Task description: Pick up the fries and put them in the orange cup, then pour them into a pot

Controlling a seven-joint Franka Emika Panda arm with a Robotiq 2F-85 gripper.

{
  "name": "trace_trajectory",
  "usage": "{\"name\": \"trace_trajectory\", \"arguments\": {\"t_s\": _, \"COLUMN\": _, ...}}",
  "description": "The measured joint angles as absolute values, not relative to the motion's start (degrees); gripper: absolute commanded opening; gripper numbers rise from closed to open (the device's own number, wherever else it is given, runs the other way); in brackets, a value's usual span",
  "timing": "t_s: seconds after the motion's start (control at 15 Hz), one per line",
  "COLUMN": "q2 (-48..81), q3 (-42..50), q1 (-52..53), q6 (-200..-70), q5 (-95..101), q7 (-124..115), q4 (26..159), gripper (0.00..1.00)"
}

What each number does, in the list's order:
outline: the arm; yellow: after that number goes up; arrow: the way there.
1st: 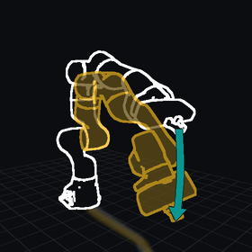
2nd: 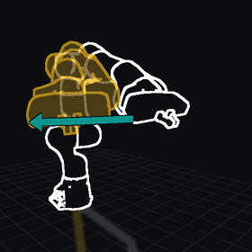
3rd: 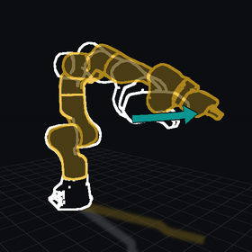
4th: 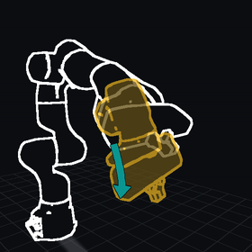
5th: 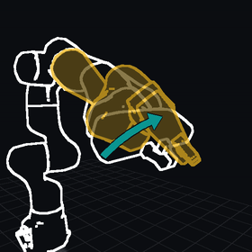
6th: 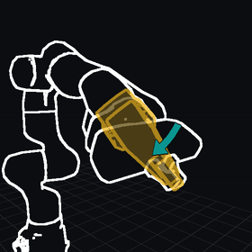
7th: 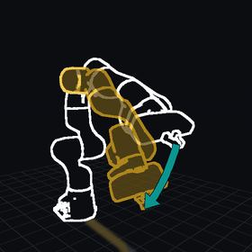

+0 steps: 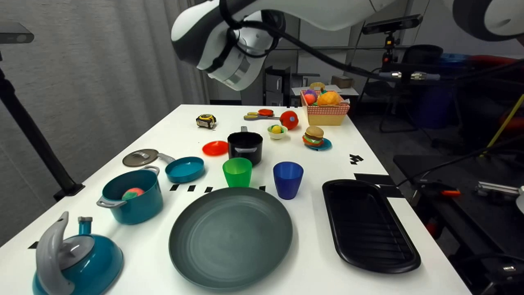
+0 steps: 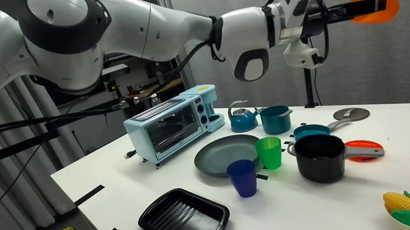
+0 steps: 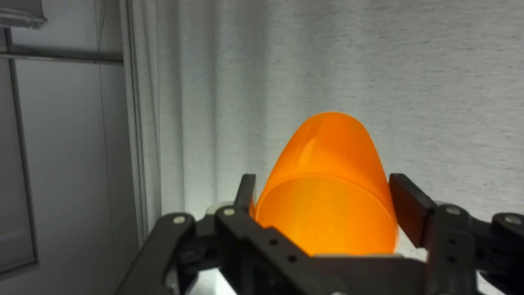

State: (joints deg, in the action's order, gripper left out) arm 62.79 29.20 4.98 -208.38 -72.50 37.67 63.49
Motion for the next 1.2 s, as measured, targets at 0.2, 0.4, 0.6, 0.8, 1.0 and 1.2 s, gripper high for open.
{"name": "trace_trajectory", "arguments": {"t_s": 0.2, "q2": 58.8, "q3": 29.2, "q1": 6.3, "q6": -200.5, "q5": -77.3, "q7": 42.5, "q4": 67.1, "gripper": 0.56}}
{"name": "trace_trajectory", "arguments": {"t_s": 0.4, "q2": 53.9, "q3": 29.3, "q1": 8.5, "q6": -194.0, "q5": -79.3, "q7": 44.3, "q4": 73.7, "gripper": 0.56}}
{"name": "trace_trajectory", "arguments": {"t_s": 0.6, "q2": 48.7, "q3": 30.5, "q1": 11.6, "q6": -188.1, "q5": -81.1, "q7": 46.5, "q4": 82.0, "gripper": 0.56}}
{"name": "trace_trajectory", "arguments": {"t_s": 0.8, "q2": 44.8, "q3": 34.1, "q1": 16.1, "q6": -182.1, "q5": -81.6, "q7": 47.6, "q4": 90.9, "gripper": 0.56}}
{"name": "trace_trajectory", "arguments": {"t_s": 1.0, "q2": 41.5, "q3": 40.5, "q1": 22.7, "q6": -174.8, "q5": -77.6, "q7": 45.8, "q4": 100.0, "gripper": 0.56}}
{"name": "trace_trajectory", "arguments": {"t_s": 1.2, "q2": 37.2, "q3": 49.3, "q1": 31.0, "q6": -166.3, "q5": -67.9, "q7": 40.9, "q4": 109.2, "gripper": 0.56}}
